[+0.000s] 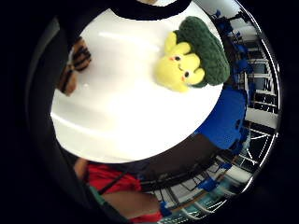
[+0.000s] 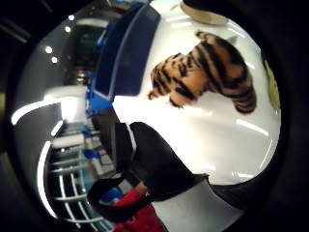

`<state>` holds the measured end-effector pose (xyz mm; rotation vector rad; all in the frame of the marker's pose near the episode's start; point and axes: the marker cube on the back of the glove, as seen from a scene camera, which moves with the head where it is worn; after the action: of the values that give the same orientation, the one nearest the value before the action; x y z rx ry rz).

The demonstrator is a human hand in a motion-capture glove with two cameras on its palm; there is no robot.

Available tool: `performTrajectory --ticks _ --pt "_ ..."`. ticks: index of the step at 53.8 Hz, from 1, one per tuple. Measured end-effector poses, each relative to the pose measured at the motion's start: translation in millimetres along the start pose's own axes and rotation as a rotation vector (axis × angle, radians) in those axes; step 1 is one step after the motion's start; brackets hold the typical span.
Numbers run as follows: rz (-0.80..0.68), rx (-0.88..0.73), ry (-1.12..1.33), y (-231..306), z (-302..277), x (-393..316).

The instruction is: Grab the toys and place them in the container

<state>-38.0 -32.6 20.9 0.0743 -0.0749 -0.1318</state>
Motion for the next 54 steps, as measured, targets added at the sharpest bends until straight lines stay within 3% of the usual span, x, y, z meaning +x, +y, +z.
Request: performTrajectory --ticks 34,54 --pt "-0.034 -0.038 0.075 -60.5 29.6 -48.0" --pt "0.054 -0.259 0.209 -65.2 61.6 -45.3"
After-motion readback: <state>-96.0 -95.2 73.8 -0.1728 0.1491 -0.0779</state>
